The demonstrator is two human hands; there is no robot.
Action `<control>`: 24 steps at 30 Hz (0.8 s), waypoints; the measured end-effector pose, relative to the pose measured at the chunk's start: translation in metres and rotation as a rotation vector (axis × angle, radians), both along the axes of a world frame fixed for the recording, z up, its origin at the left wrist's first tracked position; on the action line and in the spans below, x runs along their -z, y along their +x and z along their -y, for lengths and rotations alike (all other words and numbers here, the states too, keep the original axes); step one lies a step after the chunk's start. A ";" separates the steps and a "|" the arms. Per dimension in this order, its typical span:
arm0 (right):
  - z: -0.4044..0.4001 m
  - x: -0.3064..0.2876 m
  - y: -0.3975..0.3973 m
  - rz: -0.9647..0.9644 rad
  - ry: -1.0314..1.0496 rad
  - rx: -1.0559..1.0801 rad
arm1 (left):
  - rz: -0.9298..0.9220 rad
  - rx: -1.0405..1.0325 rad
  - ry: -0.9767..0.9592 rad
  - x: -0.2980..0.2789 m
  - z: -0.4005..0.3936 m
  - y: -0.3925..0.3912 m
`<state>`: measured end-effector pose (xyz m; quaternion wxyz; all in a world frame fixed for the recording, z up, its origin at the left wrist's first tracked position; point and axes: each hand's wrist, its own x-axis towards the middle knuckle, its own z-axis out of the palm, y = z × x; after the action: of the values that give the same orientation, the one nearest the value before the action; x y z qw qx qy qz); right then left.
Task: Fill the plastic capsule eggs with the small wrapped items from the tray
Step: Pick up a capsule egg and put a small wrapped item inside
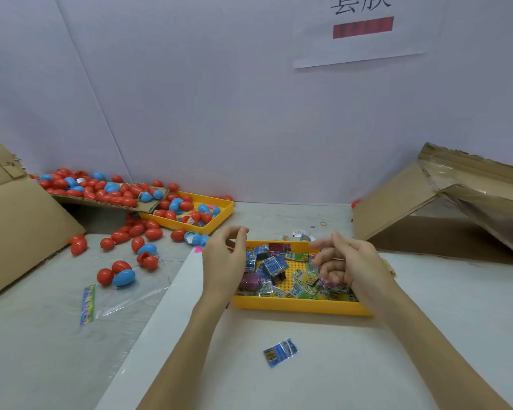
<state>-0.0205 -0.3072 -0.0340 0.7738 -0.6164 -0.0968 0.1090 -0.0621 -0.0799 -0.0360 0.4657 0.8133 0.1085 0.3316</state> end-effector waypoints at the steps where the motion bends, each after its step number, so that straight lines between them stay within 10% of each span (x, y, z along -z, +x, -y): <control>1: -0.002 0.002 -0.001 0.014 -0.025 -0.005 | -0.020 -0.075 -0.006 0.002 -0.010 0.003; 11: -0.006 -0.003 -0.007 0.079 -0.164 -0.017 | -0.612 -0.349 0.340 -0.004 -0.128 0.060; 24: -0.012 -0.001 -0.008 0.180 -0.347 0.030 | -0.456 -0.502 0.470 -0.005 -0.137 0.069</control>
<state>-0.0289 -0.2955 -0.0331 0.6458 -0.7491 -0.1361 0.0568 0.0071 0.0576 -0.0308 0.1357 0.8984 0.3254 0.2618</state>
